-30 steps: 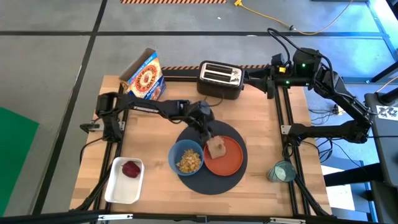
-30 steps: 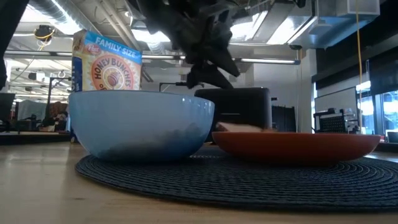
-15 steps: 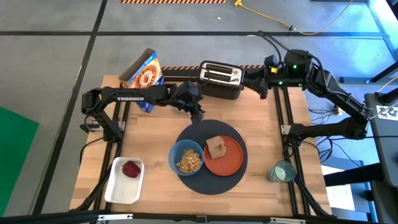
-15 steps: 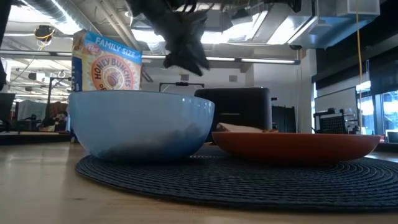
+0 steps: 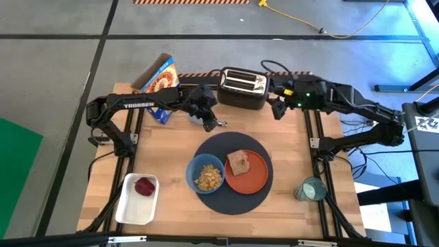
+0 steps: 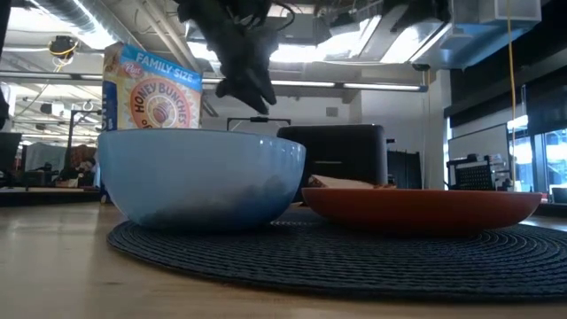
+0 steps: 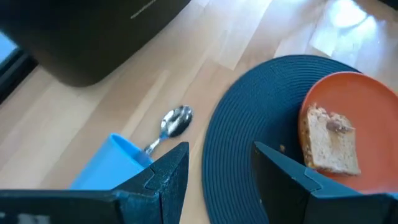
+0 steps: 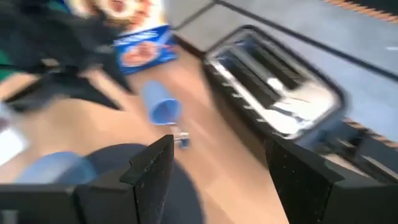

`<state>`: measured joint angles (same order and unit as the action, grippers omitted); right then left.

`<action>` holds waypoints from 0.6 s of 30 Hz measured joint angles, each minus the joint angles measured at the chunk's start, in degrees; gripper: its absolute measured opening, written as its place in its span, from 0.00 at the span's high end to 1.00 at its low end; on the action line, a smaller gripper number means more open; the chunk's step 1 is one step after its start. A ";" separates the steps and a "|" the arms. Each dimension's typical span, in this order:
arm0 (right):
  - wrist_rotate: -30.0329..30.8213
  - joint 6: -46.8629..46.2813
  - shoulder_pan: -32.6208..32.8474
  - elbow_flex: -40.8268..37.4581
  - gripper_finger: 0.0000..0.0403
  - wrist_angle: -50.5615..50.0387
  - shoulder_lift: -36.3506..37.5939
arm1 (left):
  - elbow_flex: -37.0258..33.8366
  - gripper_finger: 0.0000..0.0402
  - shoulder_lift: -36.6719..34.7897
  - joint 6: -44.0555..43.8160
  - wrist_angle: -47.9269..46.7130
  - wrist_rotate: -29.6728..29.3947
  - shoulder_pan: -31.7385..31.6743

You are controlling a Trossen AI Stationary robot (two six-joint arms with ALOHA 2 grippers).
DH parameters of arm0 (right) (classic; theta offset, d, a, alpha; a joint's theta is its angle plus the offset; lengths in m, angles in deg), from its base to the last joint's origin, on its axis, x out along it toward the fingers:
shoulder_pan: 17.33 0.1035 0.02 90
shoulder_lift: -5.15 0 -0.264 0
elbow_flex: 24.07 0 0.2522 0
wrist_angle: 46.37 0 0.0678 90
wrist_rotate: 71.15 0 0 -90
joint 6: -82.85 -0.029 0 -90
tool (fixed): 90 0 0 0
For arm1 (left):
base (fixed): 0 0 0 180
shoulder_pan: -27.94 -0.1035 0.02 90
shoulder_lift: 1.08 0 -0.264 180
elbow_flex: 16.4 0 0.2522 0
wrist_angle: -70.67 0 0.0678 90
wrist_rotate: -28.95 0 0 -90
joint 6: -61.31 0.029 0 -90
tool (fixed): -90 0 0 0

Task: Arrange a breakfast setting
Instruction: Put the red apple from the white bin onto the orange plate

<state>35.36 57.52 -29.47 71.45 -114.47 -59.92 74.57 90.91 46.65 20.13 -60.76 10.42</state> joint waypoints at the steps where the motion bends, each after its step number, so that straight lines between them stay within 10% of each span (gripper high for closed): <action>1: 1.87 -0.21 0.62 0.00 0.40 -0.50 -0.44 | 0.00 0.58 -0.52 -0.08 -0.12 -0.57 0.20; 18: 2.48 8.03 3.16 0.00 0.42 4.24 -8.49 | 0.00 0.58 -8.55 -26.93 -23.48 -11.82 17.20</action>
<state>37.84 65.54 -26.30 71.45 -110.24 -68.41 74.57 82.35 19.72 -3.34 -72.58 27.63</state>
